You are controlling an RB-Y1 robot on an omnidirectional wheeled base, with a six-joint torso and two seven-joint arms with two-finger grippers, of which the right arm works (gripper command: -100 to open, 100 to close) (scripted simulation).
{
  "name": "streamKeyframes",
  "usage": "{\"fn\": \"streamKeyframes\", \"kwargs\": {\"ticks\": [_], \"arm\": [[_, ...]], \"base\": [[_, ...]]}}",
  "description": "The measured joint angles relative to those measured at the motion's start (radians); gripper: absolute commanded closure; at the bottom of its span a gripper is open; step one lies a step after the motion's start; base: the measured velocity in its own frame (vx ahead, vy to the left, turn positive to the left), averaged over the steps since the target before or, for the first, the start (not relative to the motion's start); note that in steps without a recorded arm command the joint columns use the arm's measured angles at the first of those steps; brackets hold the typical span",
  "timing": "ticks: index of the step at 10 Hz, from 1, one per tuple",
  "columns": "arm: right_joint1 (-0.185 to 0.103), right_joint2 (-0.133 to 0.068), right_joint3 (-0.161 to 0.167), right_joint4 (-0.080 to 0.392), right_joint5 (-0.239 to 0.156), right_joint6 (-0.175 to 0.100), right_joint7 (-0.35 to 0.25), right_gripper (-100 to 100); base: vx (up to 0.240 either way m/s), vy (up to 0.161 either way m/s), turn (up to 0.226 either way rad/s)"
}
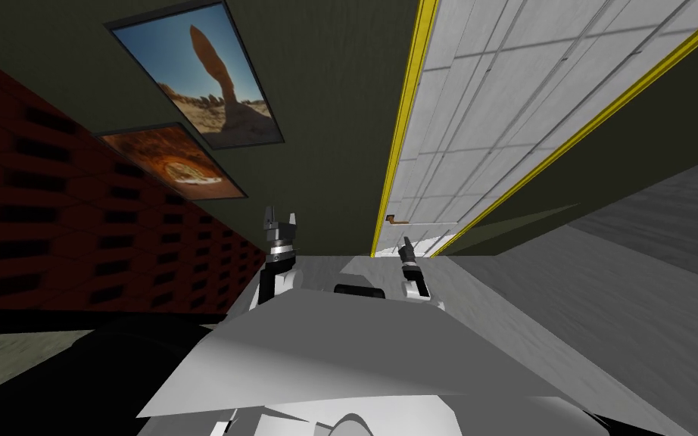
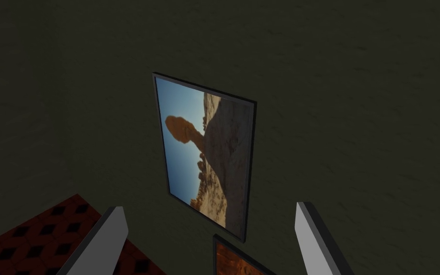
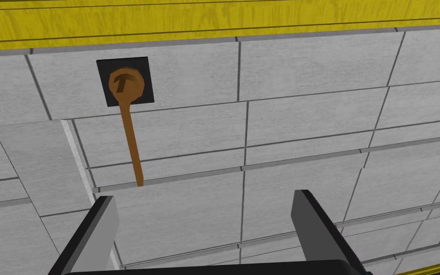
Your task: Pull the door open
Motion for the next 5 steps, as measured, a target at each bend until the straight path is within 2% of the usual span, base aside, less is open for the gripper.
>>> {"fn": "streamKeyframes", "kwargs": {"ticks": [5], "arm": [[-0.049, -0.020, 0.010, 0.125, -0.007, -0.027, -0.014, -100]], "base": [[0.040, -0.047, 0.055]]}}
